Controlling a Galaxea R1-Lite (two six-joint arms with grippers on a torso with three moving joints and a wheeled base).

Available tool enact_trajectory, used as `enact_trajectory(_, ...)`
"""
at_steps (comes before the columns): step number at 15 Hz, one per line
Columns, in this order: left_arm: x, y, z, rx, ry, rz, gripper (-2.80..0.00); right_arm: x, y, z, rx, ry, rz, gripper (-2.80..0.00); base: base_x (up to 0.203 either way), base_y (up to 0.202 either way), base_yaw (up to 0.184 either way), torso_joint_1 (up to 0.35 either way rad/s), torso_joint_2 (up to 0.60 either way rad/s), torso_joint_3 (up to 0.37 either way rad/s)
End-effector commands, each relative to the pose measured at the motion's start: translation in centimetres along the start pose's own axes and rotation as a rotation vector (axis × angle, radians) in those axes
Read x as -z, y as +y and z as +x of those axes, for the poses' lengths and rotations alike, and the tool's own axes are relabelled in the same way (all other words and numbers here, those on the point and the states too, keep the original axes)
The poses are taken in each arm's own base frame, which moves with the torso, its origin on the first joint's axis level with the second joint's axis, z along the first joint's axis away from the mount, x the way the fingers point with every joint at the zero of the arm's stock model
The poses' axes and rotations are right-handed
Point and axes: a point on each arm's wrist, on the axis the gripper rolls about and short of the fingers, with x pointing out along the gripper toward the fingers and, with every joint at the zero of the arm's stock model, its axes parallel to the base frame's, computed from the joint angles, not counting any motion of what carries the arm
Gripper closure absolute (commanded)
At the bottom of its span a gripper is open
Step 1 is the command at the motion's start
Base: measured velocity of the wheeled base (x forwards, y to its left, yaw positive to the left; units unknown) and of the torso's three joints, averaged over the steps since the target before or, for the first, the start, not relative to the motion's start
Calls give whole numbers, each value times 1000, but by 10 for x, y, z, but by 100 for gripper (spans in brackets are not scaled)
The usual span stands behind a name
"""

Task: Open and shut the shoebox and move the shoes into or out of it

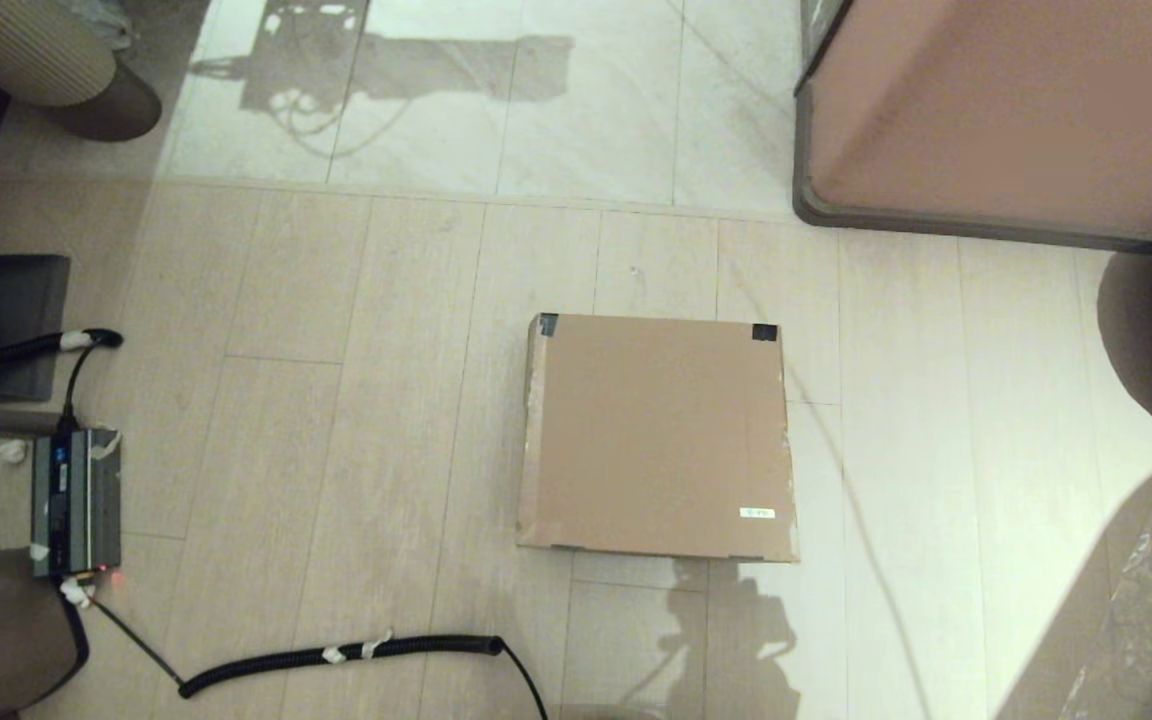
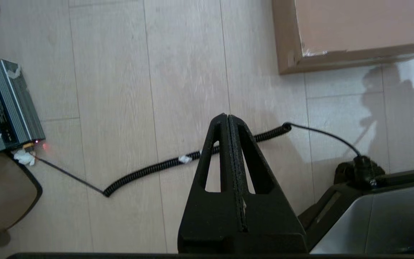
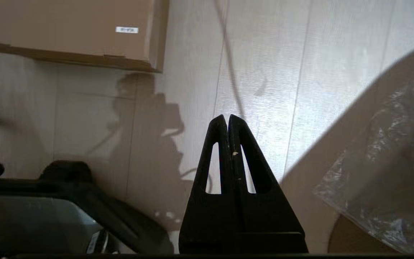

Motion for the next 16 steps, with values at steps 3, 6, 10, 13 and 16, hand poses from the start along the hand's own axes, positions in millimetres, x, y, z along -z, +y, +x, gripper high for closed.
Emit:
enact_trajectory(3, 1, 0, -2, -5, -24, -17, 0, 3, 0, -1, 18, -23, -3, 0, 0, 0, 0, 0, 0, 0)
enact_trajectory(6, 1, 0, -2, -15, -23, -29, 0, 2, 0, 3, 20, -94, -4, 0, 0, 0, 0, 0, 0, 0)
enact_trajectory(10, 1, 0, -2, -17, -24, -30, 0, 2, 0, 4, 18, -117, -21, 0, 0, 0, 0, 0, 0, 0)
enact_trajectory(13, 1, 0, -2, -16, -18, -30, 0, 1, 0, 4, 19, -126, -23, 0, 0, 0, 0, 0, 0, 0)
enact_trajectory(16, 1, 0, -2, -17, -24, -32, 0, 2, 0, 4, 18, -118, -24, 0, 0, 0, 0, 0, 0, 0)
